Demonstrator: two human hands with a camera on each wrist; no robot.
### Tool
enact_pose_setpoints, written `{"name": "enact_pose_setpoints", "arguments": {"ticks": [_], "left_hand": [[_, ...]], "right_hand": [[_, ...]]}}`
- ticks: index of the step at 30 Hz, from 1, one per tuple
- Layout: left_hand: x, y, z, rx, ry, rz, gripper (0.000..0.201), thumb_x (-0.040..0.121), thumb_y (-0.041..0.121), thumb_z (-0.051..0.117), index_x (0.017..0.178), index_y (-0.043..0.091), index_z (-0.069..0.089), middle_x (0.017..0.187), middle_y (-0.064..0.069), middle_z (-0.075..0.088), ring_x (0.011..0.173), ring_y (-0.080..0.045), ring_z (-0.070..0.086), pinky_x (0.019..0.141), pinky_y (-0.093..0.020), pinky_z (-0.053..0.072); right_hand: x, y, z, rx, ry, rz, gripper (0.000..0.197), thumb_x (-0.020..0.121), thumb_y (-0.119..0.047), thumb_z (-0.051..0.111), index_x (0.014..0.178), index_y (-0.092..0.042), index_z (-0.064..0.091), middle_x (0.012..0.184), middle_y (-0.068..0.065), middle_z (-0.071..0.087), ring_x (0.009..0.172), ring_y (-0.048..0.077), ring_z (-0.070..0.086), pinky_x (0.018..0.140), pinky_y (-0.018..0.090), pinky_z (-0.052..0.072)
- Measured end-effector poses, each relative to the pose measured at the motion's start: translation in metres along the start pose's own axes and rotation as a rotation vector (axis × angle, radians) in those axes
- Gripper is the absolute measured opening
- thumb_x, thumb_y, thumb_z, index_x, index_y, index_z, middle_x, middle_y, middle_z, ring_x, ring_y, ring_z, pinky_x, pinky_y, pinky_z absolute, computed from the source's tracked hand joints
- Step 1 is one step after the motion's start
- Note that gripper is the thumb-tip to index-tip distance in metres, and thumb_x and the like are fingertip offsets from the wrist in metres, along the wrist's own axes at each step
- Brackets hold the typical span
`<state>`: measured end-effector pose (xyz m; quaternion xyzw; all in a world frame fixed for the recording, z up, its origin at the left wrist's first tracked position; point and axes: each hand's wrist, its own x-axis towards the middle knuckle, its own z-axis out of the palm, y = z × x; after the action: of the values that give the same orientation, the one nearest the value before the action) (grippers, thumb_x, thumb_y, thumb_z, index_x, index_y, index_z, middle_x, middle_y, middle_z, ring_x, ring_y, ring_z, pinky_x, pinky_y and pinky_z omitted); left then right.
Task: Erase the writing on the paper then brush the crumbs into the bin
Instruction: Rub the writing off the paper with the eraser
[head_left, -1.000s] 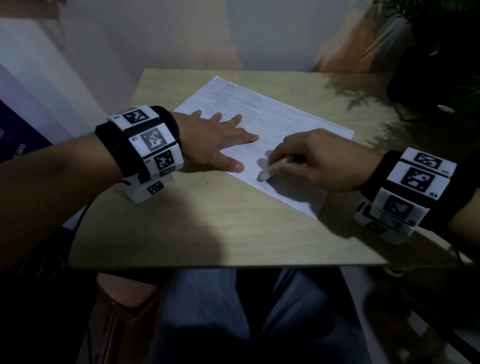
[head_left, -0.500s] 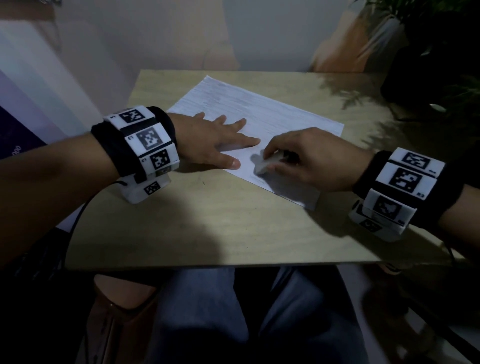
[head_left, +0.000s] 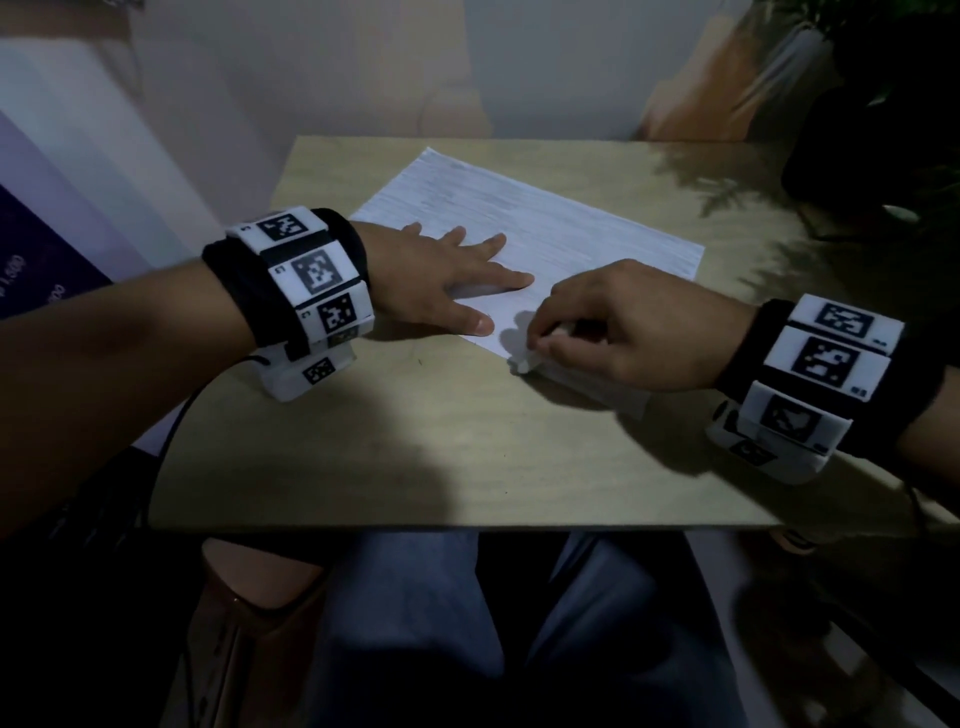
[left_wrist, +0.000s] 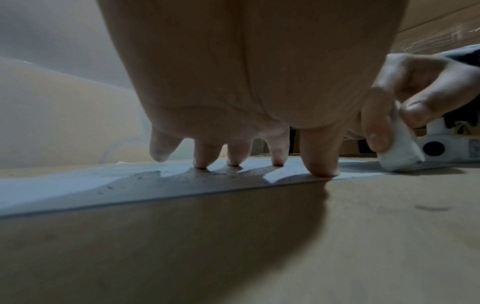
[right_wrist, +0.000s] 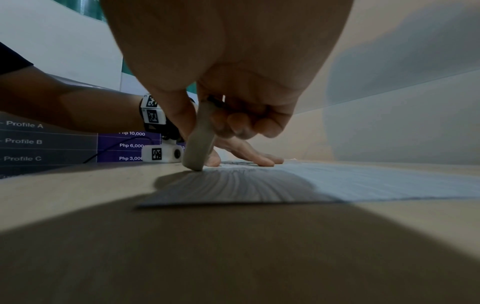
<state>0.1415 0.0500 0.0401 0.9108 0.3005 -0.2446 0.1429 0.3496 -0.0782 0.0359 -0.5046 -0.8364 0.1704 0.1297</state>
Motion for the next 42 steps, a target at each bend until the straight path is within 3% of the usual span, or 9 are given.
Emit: {"name": "enact_pose_setpoints", "arguments": {"ticks": [5,9,16,21,26,29,34,38,42], "left_hand": [[0.000,-0.001,-0.001,-0.007,-0.016,0.018,0.077,0.083,0.079,0.031,0.153,0.064,0.002,0.168,0.012,-0.021,0.156,-0.024,-0.014,0.124,-0.055,-0.007],[0.002,-0.001,-0.001,0.004,-0.002,0.009,0.071,0.094,0.072,0.037,0.154,0.062,0.000,0.168,0.014,-0.021,0.157,-0.022,-0.014,0.125,-0.056,-0.007],[0.002,-0.003,0.000,-0.017,-0.004,0.005,0.069,0.098,0.067,0.041,0.154,0.063,0.001,0.167,0.015,-0.021,0.156,-0.021,-0.015,0.125,-0.055,-0.007],[0.002,-0.002,0.000,-0.013,0.002,0.014,0.067,0.099,0.065,0.041,0.153,0.063,0.002,0.168,0.011,-0.020,0.157,-0.024,-0.014,0.124,-0.056,-0.007],[0.004,-0.003,0.001,-0.022,0.001,0.017,0.068,0.097,0.069,0.040,0.153,0.065,0.001,0.168,0.013,-0.020,0.157,-0.024,-0.014,0.124,-0.057,-0.007],[0.004,-0.004,0.001,-0.028,0.001,0.016,0.069,0.097,0.069,0.041,0.153,0.064,0.002,0.168,0.014,-0.020,0.156,-0.023,-0.014,0.124,-0.057,-0.007],[0.004,-0.004,0.001,-0.026,0.004,0.015,0.067,0.097,0.069,0.040,0.152,0.065,0.001,0.168,0.015,-0.020,0.156,-0.022,-0.014,0.124,-0.057,-0.007],[0.003,-0.003,0.000,-0.017,-0.006,0.005,0.068,0.097,0.068,0.040,0.152,0.065,0.000,0.167,0.016,-0.021,0.156,-0.021,-0.015,0.125,-0.056,-0.007],[0.001,-0.002,0.000,-0.017,-0.006,0.001,0.068,0.098,0.067,0.040,0.154,0.062,0.001,0.167,0.016,-0.021,0.156,-0.021,-0.015,0.125,-0.055,-0.007]], "right_hand": [[0.012,-0.008,0.004,-0.022,0.055,-0.047,0.046,0.092,-0.055,0.041,0.112,-0.028,0.073,0.087,-0.015,0.056,0.073,0.005,0.049,0.071,0.030,0.044],[0.006,-0.007,0.000,-0.065,-0.011,-0.050,0.053,0.088,-0.061,0.038,0.102,-0.025,0.075,0.079,-0.021,0.050,0.076,0.007,0.050,0.074,0.035,0.048],[-0.001,-0.001,0.000,-0.019,0.040,-0.065,0.046,0.092,-0.054,0.042,0.107,-0.023,0.074,0.086,-0.008,0.060,0.073,0.009,0.054,0.071,0.037,0.049],[0.015,-0.014,0.006,-0.054,0.038,-0.095,0.037,0.094,-0.045,0.048,0.113,-0.027,0.074,0.093,-0.022,0.047,0.072,-0.001,0.045,0.069,0.032,0.045],[0.008,-0.009,0.003,-0.078,-0.015,-0.097,0.030,0.090,-0.041,0.049,0.092,-0.022,0.072,0.087,-0.008,0.064,0.081,0.020,0.061,0.072,0.044,0.051],[0.005,-0.007,0.001,-0.034,0.008,-0.047,0.028,0.085,-0.041,0.049,0.089,-0.024,0.071,0.083,-0.010,0.064,0.076,0.015,0.059,0.072,0.042,0.051],[0.008,-0.006,0.000,-0.043,0.061,0.025,0.047,0.089,-0.058,0.043,0.112,-0.027,0.071,0.099,-0.006,0.070,0.085,0.015,0.063,0.079,0.041,0.052],[0.000,0.000,-0.002,-0.077,0.036,0.143,0.059,0.077,-0.069,0.036,0.101,-0.029,0.072,0.095,-0.010,0.071,0.084,0.012,0.061,0.080,0.040,0.052],[-0.003,-0.001,-0.003,-0.088,0.094,0.160,0.055,0.082,-0.065,0.036,0.099,-0.027,0.072,0.093,-0.007,0.072,0.083,0.016,0.064,0.077,0.041,0.052]]}}
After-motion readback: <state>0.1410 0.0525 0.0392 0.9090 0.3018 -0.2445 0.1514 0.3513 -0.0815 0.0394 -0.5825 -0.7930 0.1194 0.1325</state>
